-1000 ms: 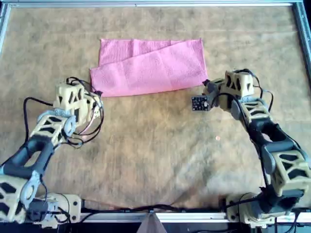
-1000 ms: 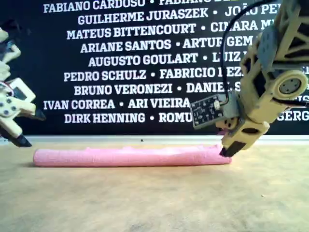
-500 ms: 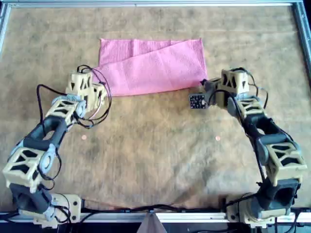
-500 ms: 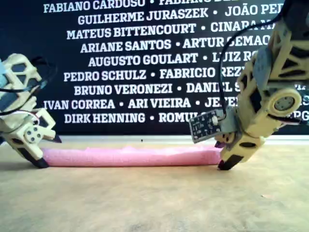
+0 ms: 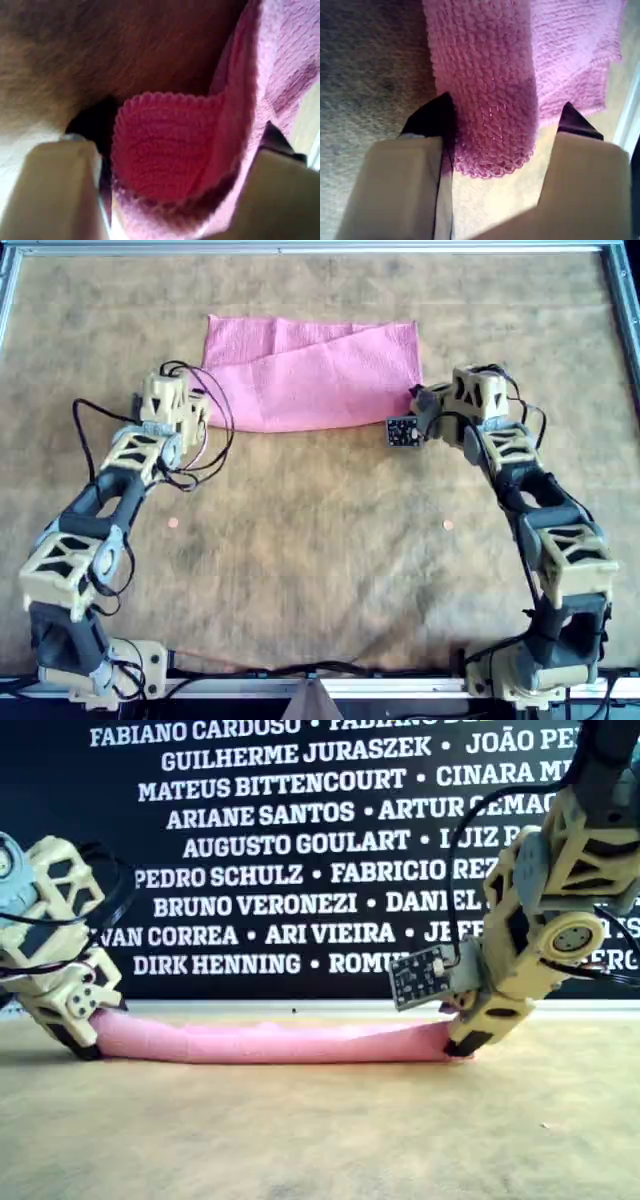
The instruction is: Fold a cloth
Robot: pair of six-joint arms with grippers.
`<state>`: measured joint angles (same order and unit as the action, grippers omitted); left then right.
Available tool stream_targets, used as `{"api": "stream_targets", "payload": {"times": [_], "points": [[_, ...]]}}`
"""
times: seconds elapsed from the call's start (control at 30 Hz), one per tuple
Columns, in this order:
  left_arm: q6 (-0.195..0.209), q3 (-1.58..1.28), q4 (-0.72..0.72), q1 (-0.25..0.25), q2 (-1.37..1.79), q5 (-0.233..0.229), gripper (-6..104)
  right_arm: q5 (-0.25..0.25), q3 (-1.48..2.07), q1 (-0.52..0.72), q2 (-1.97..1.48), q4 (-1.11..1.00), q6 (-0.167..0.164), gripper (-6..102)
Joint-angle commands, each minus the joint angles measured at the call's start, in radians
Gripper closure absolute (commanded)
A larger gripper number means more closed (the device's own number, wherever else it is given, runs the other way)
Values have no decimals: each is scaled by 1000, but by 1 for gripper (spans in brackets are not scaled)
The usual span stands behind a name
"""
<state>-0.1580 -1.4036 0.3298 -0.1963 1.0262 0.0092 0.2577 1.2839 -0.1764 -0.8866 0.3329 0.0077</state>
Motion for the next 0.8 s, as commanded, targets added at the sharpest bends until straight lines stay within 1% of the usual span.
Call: {"api": "stream_targets", "payload": {"times": [0.0, 0.1, 0.2, 0.3, 0.43, 0.53, 0.6, 0.63, 0.67, 0.73, 0.77], "points": [[-3, 71, -20, 20, -17, -9, -2, 2, -84, -9, -34, 17, -6, 12], [-3, 83, -20, 20, -37, 0, -2, 2, -84, -9, -28, 17, -8, 13], [-5, 81, -18, 18, -38, 2, -2, 3, -86, -11, -14, 17, -9, 18], [-5, 81, -18, 18, -38, 2, -2, 3, -100, -11, -11, 15, -9, 28], [-20, 67, -15, 17, -38, 5, -2, 3, -152, -11, 26, 15, -9, 43], [-21, 64, -15, 17, -38, 6, 0, 15, -192, -11, 49, 15, -6, 54], [-21, 64, -15, 17, -38, 5, 4, 15, -198, -11, 55, 15, 0, 61], [-20, 64, -15, 17, -38, 5, 8, 15, -198, -11, 55, 15, -3, 65], [-20, 64, -14, 17, -35, 6, 12, 15, -198, -11, 54, 15, 3, 69], [-6, 64, -14, 17, -25, 6, 24, 17, -198, -9, 49, 15, 6, 77], [-6, 66, -14, 17, -21, 6, 32, 17, -198, -9, 48, 15, 6, 81]]}}
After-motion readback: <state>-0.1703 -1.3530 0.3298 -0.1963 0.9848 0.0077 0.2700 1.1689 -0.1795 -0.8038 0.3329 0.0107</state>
